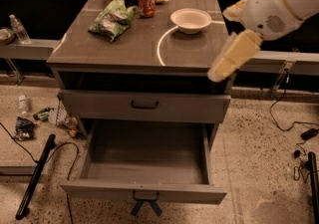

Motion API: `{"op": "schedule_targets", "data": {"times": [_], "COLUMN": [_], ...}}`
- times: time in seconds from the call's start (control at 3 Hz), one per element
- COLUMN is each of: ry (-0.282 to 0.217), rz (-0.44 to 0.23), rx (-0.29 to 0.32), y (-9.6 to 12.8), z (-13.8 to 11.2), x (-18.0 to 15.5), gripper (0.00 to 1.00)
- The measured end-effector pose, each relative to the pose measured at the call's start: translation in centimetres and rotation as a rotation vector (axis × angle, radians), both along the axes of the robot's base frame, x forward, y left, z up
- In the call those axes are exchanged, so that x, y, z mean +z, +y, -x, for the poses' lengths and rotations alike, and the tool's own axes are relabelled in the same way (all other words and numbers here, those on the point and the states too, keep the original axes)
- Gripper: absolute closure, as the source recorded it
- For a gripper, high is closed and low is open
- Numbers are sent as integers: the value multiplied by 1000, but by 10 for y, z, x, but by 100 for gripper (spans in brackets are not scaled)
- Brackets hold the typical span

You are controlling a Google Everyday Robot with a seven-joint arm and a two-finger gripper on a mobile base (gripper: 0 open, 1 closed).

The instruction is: Place coke can into middle drawer

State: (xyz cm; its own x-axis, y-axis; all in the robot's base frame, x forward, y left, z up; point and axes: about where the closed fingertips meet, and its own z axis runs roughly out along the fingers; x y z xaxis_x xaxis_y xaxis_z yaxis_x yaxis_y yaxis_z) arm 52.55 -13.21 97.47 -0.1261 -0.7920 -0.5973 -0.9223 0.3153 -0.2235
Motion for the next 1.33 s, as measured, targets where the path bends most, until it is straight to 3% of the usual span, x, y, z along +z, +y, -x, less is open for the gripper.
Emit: {"op": "schedule_targets", "data": {"times": [0.33,0.67,1.0,1.33], "ry": [-11,-13,8,8], "rz": [-180,-378,-503,-511], "rx": [-7,-86,-161,-168], "y": [50,92,108,109], "z": [-47,-114,-150,-152], "x": [1,14,23,23], "gripper": [0,0,0,0]}}
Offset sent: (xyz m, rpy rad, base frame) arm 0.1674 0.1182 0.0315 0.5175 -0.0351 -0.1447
